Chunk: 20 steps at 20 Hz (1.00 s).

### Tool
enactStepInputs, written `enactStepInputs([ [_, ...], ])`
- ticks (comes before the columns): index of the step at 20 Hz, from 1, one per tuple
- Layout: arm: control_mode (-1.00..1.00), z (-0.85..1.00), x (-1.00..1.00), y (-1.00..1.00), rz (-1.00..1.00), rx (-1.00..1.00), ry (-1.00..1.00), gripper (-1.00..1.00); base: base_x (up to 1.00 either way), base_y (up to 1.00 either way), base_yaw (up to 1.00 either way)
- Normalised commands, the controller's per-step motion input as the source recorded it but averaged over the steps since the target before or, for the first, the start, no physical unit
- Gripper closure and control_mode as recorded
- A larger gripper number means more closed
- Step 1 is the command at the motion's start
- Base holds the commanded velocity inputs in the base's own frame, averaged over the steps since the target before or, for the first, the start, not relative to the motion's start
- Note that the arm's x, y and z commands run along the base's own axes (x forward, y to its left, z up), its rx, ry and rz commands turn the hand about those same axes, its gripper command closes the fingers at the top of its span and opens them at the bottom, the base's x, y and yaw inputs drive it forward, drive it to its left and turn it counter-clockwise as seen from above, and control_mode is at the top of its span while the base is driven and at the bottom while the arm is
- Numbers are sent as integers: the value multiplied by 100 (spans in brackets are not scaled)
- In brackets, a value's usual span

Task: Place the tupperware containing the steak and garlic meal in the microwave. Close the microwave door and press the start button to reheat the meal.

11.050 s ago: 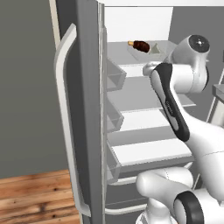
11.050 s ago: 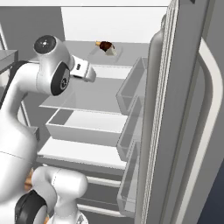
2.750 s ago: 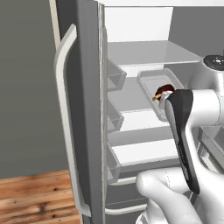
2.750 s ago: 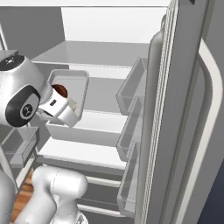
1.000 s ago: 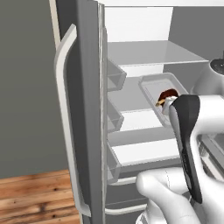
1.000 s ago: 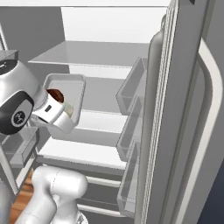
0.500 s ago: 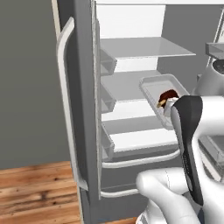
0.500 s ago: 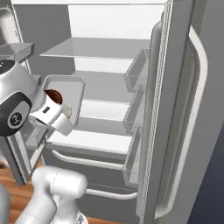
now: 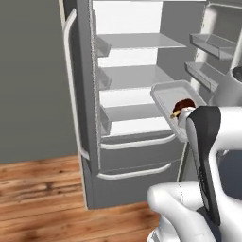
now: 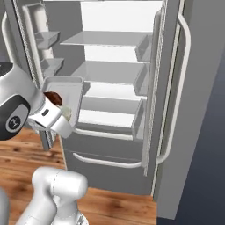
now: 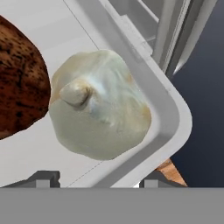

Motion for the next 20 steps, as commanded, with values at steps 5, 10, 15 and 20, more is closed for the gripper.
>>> enactStepInputs([
  [5,100,0,0,0,0,0,0,100,-19,28,-11],
  [10,100,0,0,0,0,0,0,100,0,45,-19],
  [15,100,0,0,0,0,0,0,100,-3,36,16],
  [20,100,0,0,0,0,0,0,100,-29,6,31],
])
